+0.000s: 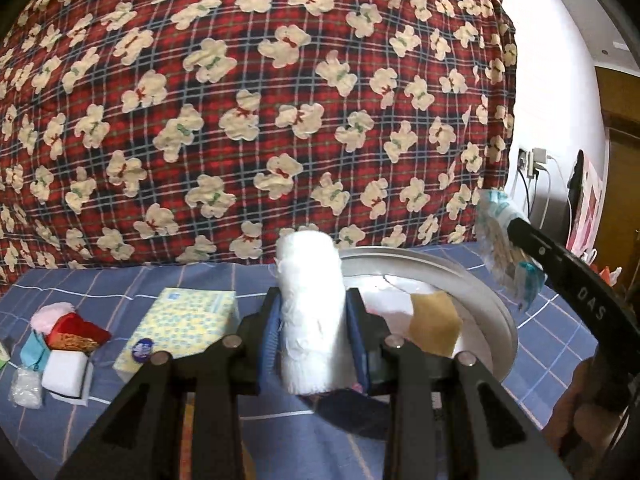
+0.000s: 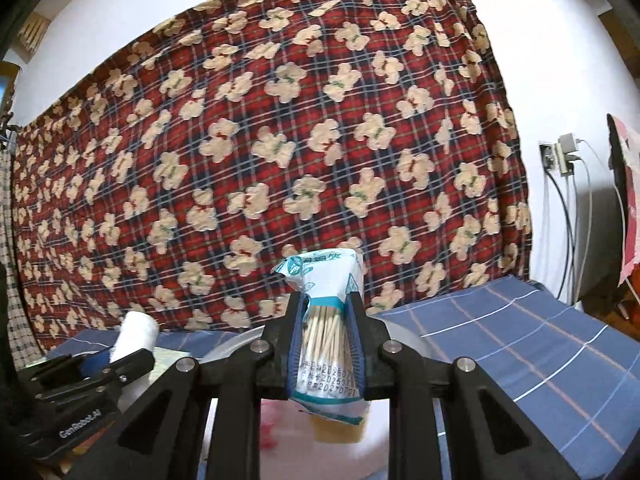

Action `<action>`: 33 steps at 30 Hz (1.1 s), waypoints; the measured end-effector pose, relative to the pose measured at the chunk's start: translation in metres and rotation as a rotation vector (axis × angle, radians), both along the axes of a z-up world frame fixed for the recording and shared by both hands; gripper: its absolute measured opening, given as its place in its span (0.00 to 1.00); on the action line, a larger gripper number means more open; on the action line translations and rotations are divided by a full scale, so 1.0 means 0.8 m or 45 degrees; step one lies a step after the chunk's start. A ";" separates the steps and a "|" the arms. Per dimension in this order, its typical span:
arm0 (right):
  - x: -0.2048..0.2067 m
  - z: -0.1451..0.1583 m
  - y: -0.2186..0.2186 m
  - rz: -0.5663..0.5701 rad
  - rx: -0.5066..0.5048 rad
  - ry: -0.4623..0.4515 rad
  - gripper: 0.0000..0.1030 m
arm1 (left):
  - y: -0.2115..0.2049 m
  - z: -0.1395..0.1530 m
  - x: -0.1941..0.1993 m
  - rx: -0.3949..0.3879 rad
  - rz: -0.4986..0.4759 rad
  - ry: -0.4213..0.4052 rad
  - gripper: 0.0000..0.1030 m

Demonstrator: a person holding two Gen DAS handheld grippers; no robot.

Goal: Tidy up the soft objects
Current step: 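Carry the white roll and cotton-swab bag over the metal tin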

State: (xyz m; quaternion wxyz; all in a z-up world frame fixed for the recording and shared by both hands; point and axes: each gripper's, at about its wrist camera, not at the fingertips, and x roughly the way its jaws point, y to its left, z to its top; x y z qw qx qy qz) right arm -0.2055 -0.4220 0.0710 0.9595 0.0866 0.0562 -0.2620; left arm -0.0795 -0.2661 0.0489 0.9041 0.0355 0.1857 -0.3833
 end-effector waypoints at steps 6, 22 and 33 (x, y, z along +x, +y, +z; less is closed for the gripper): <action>-0.001 -0.004 -0.028 -0.054 -0.012 0.039 0.22 | -0.029 0.002 -0.004 -0.009 -0.046 0.018 0.30; 0.027 -0.024 -0.084 -0.072 0.010 0.193 0.22 | -0.109 -0.020 -0.017 0.101 -0.100 0.068 0.30; 0.049 -0.039 -0.093 -0.026 0.037 0.296 0.22 | -0.131 -0.038 -0.013 0.168 -0.081 0.106 0.30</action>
